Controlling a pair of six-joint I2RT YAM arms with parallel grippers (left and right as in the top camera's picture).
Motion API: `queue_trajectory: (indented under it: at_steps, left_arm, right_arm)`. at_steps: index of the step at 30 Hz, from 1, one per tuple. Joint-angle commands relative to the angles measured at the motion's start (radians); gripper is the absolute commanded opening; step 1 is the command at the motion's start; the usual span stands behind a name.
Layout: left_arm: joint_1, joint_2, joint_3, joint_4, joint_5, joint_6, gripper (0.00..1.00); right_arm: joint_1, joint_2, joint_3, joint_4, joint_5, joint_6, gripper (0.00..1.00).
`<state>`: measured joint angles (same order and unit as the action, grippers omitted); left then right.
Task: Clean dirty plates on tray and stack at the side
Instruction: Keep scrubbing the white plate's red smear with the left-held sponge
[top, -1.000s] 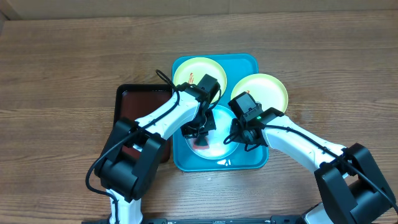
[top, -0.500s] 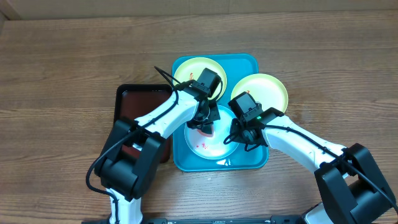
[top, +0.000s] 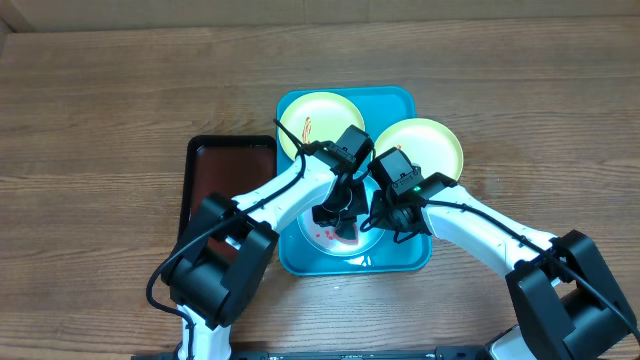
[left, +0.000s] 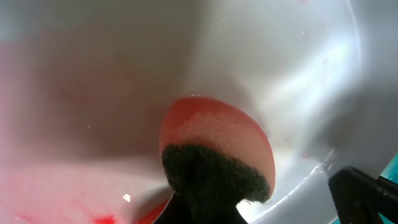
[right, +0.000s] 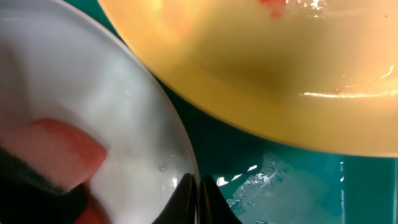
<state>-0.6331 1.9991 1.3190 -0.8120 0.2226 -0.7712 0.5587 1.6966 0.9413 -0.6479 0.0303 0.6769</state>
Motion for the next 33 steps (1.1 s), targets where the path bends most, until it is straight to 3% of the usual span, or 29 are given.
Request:
queue_trajectory:
  at_steps: [1,8,19,25,29,33]
  left_arm:
    - [0.013,0.039,-0.022,-0.016,-0.035,0.016,0.04]
    - [0.009,0.028,-0.013,-0.036,-0.029,0.024,0.04]
    - [0.047,0.028,-0.014,-0.040,-0.422,-0.014,0.04]
    - [0.066,0.028,-0.003,-0.052,-0.523,0.010,0.04]
    - [0.065,0.028,0.018,-0.047,-0.451,0.012,0.04]
    - [0.055,0.028,0.016,0.018,-0.161,0.012,0.04]
  right_arm:
    - [-0.006,0.034,-0.016,-0.032,0.024,0.106,0.04]
    - [-0.019,0.034,-0.010,-0.130,0.028,0.192,0.04]
    - [-0.019,0.034,-0.010,-0.113,0.039,0.188,0.04]
    - [-0.019,0.034,-0.010,-0.113,0.039,0.188,0.04]
    - [-0.019,0.034,-0.010,-0.113,0.040,0.188,0.04]
    - [-0.019,0.034,-0.010,-0.113,0.040,0.188,0.04]
